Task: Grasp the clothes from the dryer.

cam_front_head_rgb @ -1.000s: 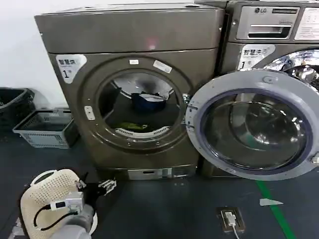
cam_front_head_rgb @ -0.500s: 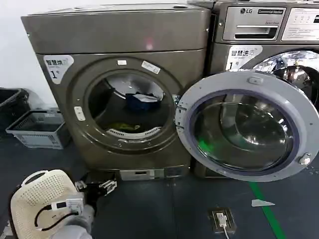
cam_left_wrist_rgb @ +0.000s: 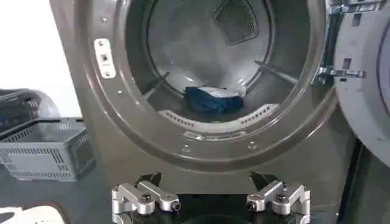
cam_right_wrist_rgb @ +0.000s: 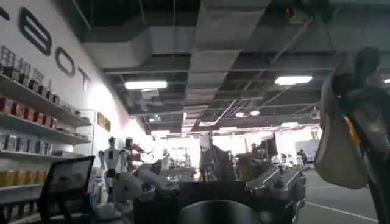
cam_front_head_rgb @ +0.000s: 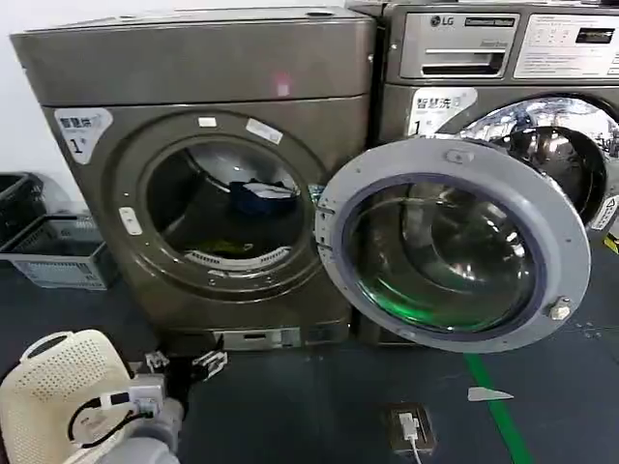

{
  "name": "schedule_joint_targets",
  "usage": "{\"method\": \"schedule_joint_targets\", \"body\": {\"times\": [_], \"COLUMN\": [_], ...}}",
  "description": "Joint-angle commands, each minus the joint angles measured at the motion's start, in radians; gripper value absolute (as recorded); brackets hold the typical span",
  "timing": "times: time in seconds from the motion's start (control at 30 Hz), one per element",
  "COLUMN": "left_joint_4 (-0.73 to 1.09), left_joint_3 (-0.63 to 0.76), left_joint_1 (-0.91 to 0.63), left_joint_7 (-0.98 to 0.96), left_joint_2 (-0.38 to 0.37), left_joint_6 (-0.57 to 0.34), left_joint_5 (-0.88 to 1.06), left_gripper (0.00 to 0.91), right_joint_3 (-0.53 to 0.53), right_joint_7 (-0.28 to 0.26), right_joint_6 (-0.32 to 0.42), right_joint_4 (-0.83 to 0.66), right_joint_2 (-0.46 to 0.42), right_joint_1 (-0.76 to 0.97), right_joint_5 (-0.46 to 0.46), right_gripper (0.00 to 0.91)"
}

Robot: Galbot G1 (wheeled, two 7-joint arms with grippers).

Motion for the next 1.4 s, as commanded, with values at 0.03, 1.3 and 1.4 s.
{"method": "schedule_joint_targets", "body": {"times": [0.03, 1.3, 1.4], "left_joint_4": [0.005, -0.002, -0.003], "left_joint_3": [0.000, -0.001, -0.001], "left_joint_1": [-0.001, 0.001, 0.001], "left_joint_7": [0.000, 0.000, 0.000], "left_joint_2": [0.000, 0.001, 0.002], "left_joint_6": [0.049, 0.049, 0.049], "left_joint_5": [0.000, 0.001, -0.002], "left_gripper": [0.907, 0.907, 0.907], "right_joint_3": [0.000, 0.011, 0.010], "right_joint_7": [0.002, 0.002, 0.002], "right_joint_6": [0.011, 0.061, 0.060], "right_joint_4": [-0.001, 0.039, 0.040], "right_joint_2": [0.001, 0.022, 0.022], "right_joint_1": [0.000, -0.005, -0.005], "right_joint_5": [0.001, 0.060, 0.061], "right_gripper": [0.907, 0.907, 0.907]}}
